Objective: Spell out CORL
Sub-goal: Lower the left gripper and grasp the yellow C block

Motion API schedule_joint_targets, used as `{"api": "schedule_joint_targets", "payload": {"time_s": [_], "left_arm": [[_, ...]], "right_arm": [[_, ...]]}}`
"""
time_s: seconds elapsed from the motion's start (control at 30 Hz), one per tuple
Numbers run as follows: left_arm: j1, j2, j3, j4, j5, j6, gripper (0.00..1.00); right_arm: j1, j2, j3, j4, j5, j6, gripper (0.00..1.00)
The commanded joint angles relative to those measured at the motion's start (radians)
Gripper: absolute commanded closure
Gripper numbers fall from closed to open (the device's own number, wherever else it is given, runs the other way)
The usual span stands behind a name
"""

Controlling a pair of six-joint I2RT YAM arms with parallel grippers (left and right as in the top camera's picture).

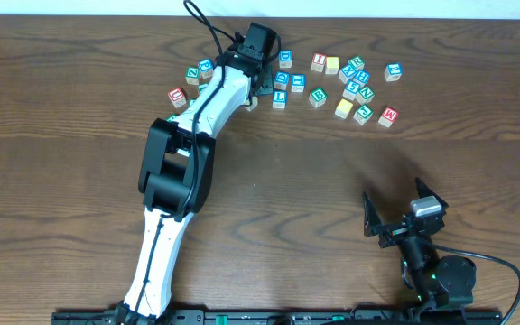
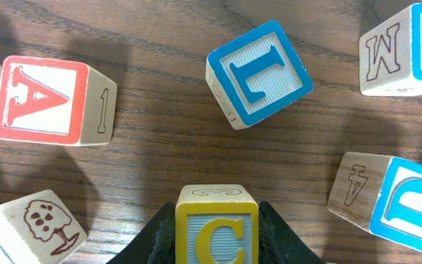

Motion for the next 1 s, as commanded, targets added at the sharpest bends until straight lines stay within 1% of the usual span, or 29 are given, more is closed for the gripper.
{"api": "schedule_joint_targets", "payload": {"time_s": [0.0,0.2,0.33,0.43,0.6,0.77,0.87,0.97], "left_arm": [[-0.003,-0.067,-0.003,-0.013,-0.013,0.044,0.74],[-0.003,-0.188,-0.003,-0.081,-0.013,0.049,0.74],[-0.003,-0.259,-0.003,-0.181,-0.013,0.044,0.74],[-0.003,-0.287,-0.003,-0.285,-0.012,-0.008,0.74],[-0.009,-0.283,-0.030,-0.461,0.008,-0.121,0.74],[-0.028,-0.283,-0.130,-0.472,0.059,-0.124,0.74],[-0.038,-0.283,-0.192,-0.456,0.061,-0.124,0.74],[-0.040,-0.283,-0.250,-0.416,0.106,-0.124,0.74]], "right_arm": [[-0.001,-0.006,-0.003,-0.001,-0.004,0.006,0.01],[-0.001,-0.006,-0.003,-0.001,-0.004,0.007,0.01],[-0.001,-0.006,-0.003,-0.001,-0.004,0.007,0.01],[-0.001,-0.006,-0.003,-0.001,-0.004,0.007,0.01],[-0.001,-0.006,-0.003,-0.001,-0.004,0.007,0.01],[-0.001,-0.006,-0.003,-0.001,-0.004,0.007,0.01],[-0.001,-0.006,-0.003,-0.001,-0.004,0.007,0.01],[-0.001,-0.006,-0.003,-0.001,-0.004,0.007,0.01]]}}
